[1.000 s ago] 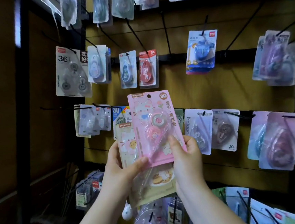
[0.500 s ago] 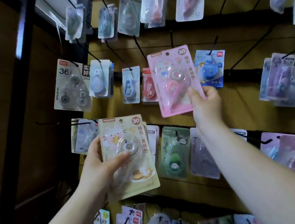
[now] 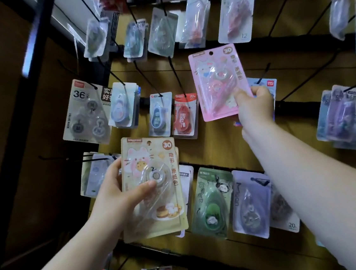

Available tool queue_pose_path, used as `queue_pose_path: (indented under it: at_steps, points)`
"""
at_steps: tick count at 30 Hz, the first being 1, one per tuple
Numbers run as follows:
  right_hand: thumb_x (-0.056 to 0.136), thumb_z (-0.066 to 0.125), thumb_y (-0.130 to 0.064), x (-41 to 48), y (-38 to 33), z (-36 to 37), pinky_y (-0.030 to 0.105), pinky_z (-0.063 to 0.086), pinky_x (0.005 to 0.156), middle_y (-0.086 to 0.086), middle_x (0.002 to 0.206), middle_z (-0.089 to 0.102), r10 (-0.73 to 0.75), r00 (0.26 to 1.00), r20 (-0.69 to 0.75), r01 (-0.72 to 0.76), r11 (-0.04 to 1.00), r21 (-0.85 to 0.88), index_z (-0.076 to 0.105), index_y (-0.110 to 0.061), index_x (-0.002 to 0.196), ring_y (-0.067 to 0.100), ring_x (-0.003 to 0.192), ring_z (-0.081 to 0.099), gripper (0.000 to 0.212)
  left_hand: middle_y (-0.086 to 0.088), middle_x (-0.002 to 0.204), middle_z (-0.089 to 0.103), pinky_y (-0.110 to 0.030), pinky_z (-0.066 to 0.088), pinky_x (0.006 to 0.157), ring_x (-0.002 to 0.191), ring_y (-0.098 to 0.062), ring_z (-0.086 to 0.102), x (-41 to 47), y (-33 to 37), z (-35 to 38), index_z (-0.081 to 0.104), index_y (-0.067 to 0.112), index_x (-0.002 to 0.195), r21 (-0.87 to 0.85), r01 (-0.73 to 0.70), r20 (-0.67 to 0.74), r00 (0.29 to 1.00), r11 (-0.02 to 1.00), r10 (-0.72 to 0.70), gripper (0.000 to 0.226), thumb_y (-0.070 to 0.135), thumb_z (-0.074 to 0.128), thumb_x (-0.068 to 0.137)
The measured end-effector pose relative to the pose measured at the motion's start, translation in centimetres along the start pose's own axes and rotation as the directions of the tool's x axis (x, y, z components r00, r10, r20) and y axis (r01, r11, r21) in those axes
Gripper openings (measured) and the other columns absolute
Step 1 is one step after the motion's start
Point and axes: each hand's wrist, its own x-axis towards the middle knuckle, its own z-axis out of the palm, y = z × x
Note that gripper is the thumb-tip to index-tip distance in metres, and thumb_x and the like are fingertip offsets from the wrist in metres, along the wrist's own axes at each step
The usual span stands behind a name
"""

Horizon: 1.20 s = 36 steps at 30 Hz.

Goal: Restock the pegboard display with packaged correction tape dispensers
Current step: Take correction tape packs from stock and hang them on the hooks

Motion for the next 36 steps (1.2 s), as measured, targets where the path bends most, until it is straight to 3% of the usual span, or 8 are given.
queue_pose_path:
  at_steps: [9,16,19,24,27,29,33,36]
  points:
    - [0.089,0.050,-0.017,0.7,0.7,-0.3,0.016,0.042,0.048,0.006,0.098,0.054,0.064,0.997,0.043,-0.064,0.998,-0.006,0.046,-0.015,0.093,0.007,0.065,0.050,0.007,0.003,0.099,0.060,-0.034,0.051,0.071,0.092,-0.019,0.060,0.1,-0.4,0.7,0.042,0.026,0.115,0.017,-0.010,-0.010,1.000,1.000,0.010,0.059,0.001,0.068,0.069]
    - [0.090,0.049,-0.012,2.3,2.6,-0.2,0.021,0.049,0.064,0.007,0.105,0.057,0.137,0.988,0.075,-0.129,0.987,-0.095,0.054,-0.009,0.113,0.018,0.090,0.057,0.025,-0.002,0.108,0.062,-0.041,0.052,0.080,0.099,-0.025,0.062,0.8,-0.7,0.9,0.044,0.029,0.110,0.003,-0.028,0.001,1.000,1.000,0.028,0.057,0.000,0.069,0.068]
    - [0.088,0.046,-0.011,3.3,4.1,0.3,0.040,0.055,0.080,0.014,0.114,0.061,0.194,0.978,0.075,-0.178,0.968,-0.178,0.056,-0.006,0.116,0.030,0.101,0.061,0.030,0.001,0.102,0.063,-0.036,0.054,0.072,0.094,-0.020,0.063,1.1,-0.6,0.8,0.045,0.035,0.100,-0.006,-0.039,0.031,0.999,0.999,0.039,0.055,0.005,0.070,0.061]
    - [0.092,0.046,-0.014,4.4,6.6,1.4,0.024,0.054,0.042,0.016,0.127,0.053,0.310,0.946,0.091,-0.284,0.933,-0.222,0.045,-0.007,0.130,0.034,0.107,0.059,0.039,0.005,0.086,0.071,-0.022,0.058,0.053,0.074,-0.011,0.070,2.1,-0.8,0.5,0.050,0.040,0.091,-0.019,-0.055,0.063,0.996,0.998,0.056,0.054,0.016,0.069,0.047]
    - [0.094,0.045,-0.013,4.7,7.7,1.9,0.034,0.055,0.064,0.015,0.139,0.041,0.373,0.920,0.121,-0.337,0.910,-0.242,0.035,-0.003,0.136,0.036,0.116,0.052,0.045,0.007,0.083,0.073,-0.021,0.057,0.052,0.076,-0.010,0.071,2.7,-1.0,0.6,0.051,0.042,0.092,-0.023,-0.065,0.082,0.994,0.998,0.066,0.057,0.016,0.069,0.044]
    - [0.095,0.043,-0.013,5.1,8.1,2.1,0.037,0.053,0.065,0.016,0.140,0.039,0.415,0.898,0.147,-0.358,0.882,-0.305,0.033,0.000,0.136,0.039,0.110,0.056,0.044,0.005,0.089,0.071,-0.023,0.058,0.054,0.079,-0.012,0.071,3.0,-1.0,0.8,0.050,0.042,0.094,-0.011,-0.075,0.086,0.993,0.997,0.075,0.060,0.017,0.069,0.043]
    - [0.093,0.039,-0.005,5.3,7.9,2.1,0.024,0.052,0.051,0.017,0.098,0.052,0.460,0.868,0.189,-0.324,0.811,-0.486,0.036,0.004,0.130,0.030,0.071,0.057,0.039,0.005,0.092,0.071,-0.025,0.058,0.056,0.081,-0.014,0.071,3.3,-0.9,1.1,0.051,0.042,0.094,-0.016,-0.086,0.091,0.992,0.996,0.087,0.060,0.020,0.070,0.041]
    - [0.090,0.044,-0.010,4.7,7.8,2.0,0.033,0.049,0.076,0.014,0.090,0.048,0.408,0.882,0.237,-0.198,0.775,-0.600,0.042,0.005,0.125,0.029,0.086,0.057,0.037,0.007,0.089,0.071,-0.027,0.058,0.059,0.083,-0.014,0.070,3.3,-0.8,1.4,0.051,0.041,0.094,-0.014,-0.100,0.075,0.992,0.995,0.101,0.061,0.023,0.070,0.039]
